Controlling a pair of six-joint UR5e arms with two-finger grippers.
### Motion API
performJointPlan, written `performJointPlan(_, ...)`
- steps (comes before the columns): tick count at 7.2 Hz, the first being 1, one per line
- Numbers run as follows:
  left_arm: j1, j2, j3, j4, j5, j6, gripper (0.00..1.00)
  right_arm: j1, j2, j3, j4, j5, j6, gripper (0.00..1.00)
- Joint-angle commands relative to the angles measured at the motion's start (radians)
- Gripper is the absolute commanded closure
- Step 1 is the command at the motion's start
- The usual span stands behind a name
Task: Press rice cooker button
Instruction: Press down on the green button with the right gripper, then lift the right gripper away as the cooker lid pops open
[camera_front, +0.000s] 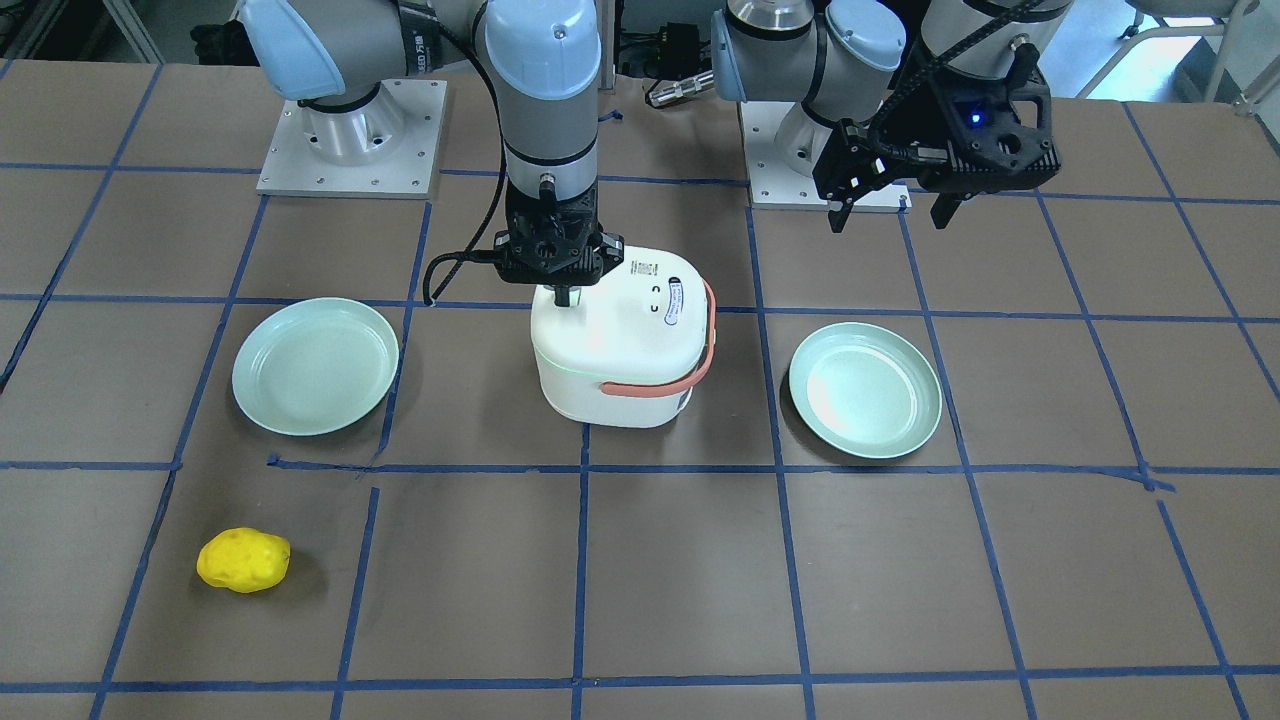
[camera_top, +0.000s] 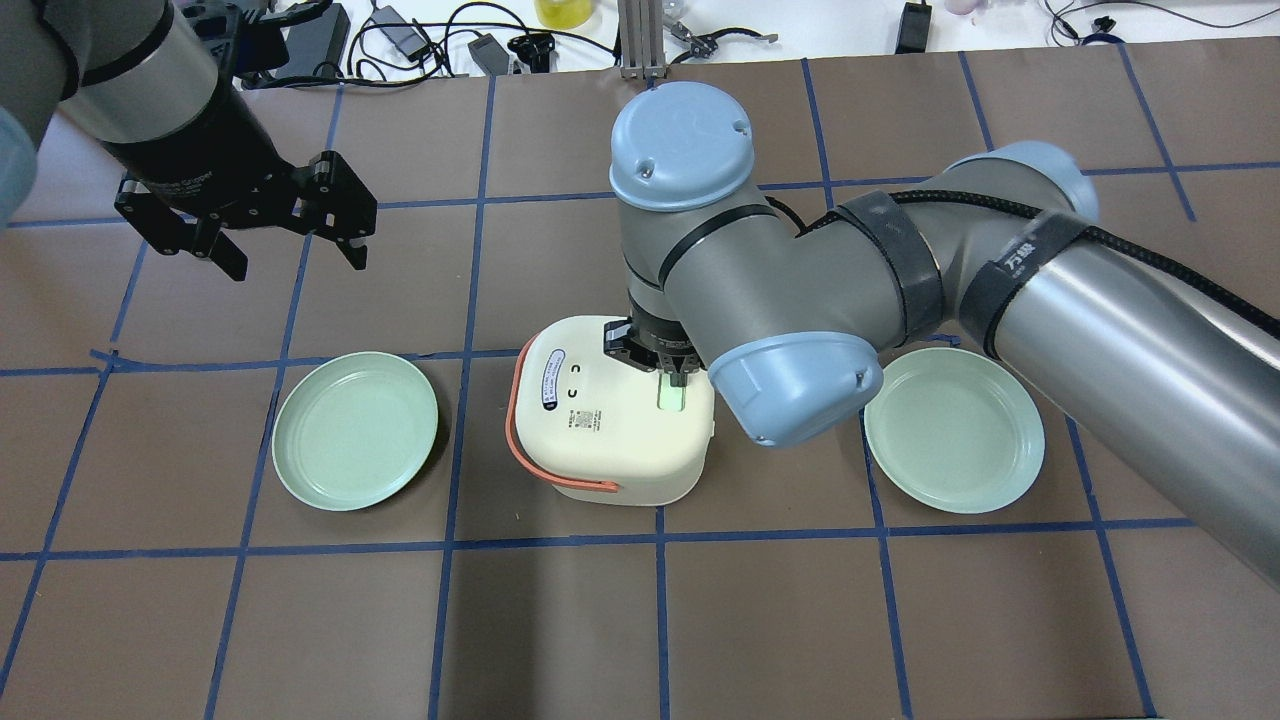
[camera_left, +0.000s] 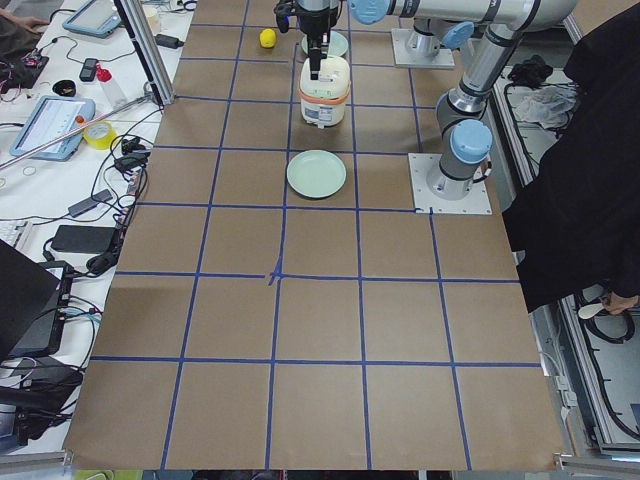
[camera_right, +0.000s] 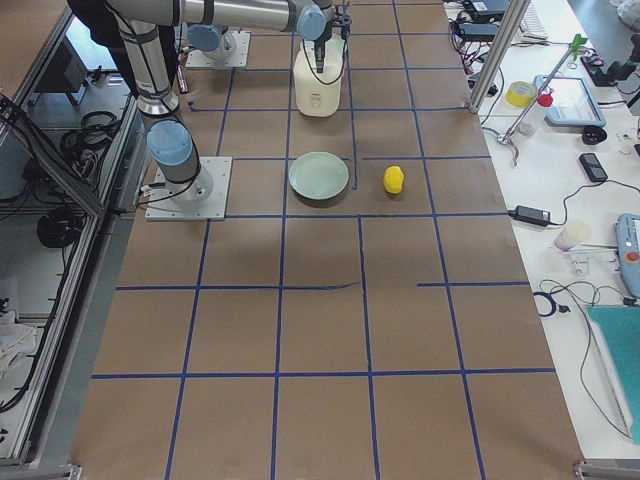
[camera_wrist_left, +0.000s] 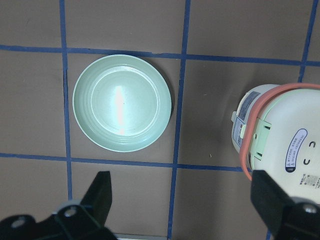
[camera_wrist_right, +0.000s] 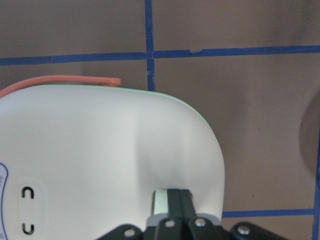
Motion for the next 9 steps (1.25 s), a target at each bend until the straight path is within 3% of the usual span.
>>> performJointPlan(1, 0.0, 0.0, 0.0, 0.0, 0.0, 0.0, 0.0, -0.004, -0.013, -0.03, 0.002, -0.014, 0.003, 0.11)
performJointPlan(2, 0.0, 0.0, 0.0, 0.0, 0.0, 0.0, 0.0, -0.032, -0.026, -0.081, 0.052, -0.018, -0.017, 0.0)
performJointPlan(4, 0.0, 0.0, 0.0, 0.0, 0.0, -0.002, 0.0, -0.142, -0.032, -0.229, 0.233, -0.032, -0.131, 0.0)
performJointPlan(5, 0.0, 0.0, 0.0, 0.0, 0.0, -0.002, 0.0, -0.206, -0.035, -0.277, 0.269, -0.028, -0.203, 0.0)
performJointPlan(9, 0.0, 0.0, 0.0, 0.0, 0.0, -0.002, 0.0, -0.387, -0.066, -0.301, 0.266, 0.012, -0.428, 0.0)
